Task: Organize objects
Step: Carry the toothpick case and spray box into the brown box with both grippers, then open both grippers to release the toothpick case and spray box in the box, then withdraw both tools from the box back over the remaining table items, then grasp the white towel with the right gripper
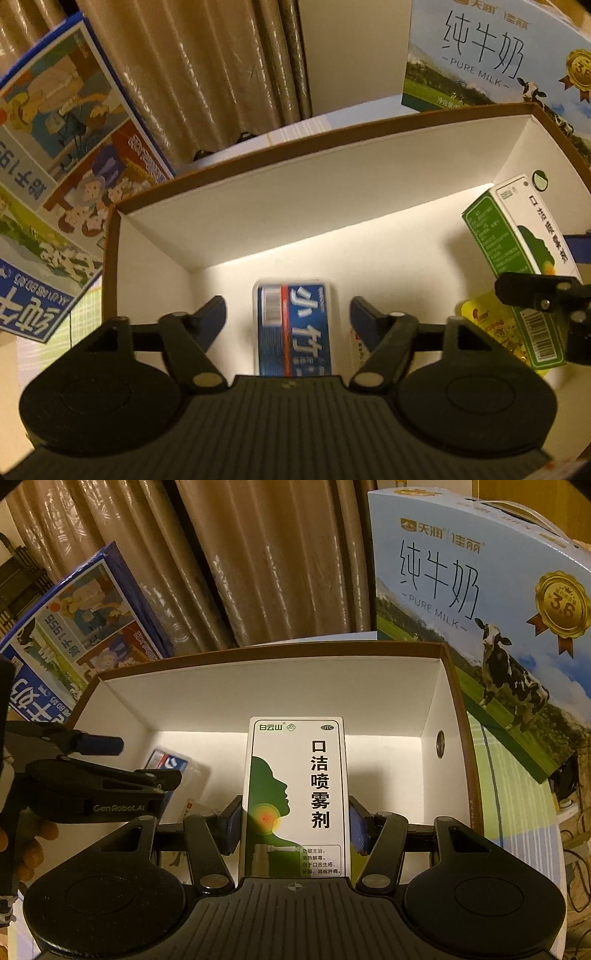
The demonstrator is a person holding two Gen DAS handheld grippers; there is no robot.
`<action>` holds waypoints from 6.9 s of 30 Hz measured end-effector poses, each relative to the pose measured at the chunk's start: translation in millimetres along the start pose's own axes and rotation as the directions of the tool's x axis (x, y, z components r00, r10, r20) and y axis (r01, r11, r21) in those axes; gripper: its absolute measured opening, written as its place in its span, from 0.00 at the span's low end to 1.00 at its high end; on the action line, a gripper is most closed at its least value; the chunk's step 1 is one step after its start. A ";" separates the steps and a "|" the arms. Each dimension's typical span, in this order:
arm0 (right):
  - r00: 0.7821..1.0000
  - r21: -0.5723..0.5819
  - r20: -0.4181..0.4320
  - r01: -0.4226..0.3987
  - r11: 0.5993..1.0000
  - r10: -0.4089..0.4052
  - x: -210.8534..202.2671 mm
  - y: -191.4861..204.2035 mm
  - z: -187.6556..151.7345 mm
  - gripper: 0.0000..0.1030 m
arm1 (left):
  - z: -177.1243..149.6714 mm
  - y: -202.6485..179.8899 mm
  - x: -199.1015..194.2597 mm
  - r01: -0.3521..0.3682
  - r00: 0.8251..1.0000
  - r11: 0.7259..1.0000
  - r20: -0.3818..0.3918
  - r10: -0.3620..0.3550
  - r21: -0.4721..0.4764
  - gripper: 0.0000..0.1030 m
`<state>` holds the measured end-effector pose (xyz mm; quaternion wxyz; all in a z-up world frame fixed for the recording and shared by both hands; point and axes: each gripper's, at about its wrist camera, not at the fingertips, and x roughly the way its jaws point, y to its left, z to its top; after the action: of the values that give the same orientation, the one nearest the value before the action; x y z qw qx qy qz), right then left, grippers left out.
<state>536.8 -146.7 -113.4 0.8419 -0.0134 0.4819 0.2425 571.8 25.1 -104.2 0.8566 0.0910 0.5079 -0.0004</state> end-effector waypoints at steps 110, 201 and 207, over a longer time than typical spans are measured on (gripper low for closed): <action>0.997 0.049 0.004 -0.071 0.996 0.071 -221.2 29.7 -222.2 0.57 | -283.4 -46.2 -234.2 0.136 0.990 0.943 0.017 -0.137 -0.303 0.90; 0.999 0.174 -0.010 0.037 0.984 -0.036 -135.7 -47.9 -254.6 0.24 | -320.4 -50.8 -146.6 0.204 0.979 0.979 0.006 -0.204 -0.022 0.89; 0.998 0.237 -0.004 0.060 0.970 -0.061 -149.8 -65.9 -264.6 0.24 | -316.6 -62.2 -134.5 0.235 0.970 0.965 0.034 -0.240 0.116 0.86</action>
<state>289.0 -331.9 -146.4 0.8453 0.0730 0.5054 0.1575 225.4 1.1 -144.8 0.8557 0.0772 0.4939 -0.1334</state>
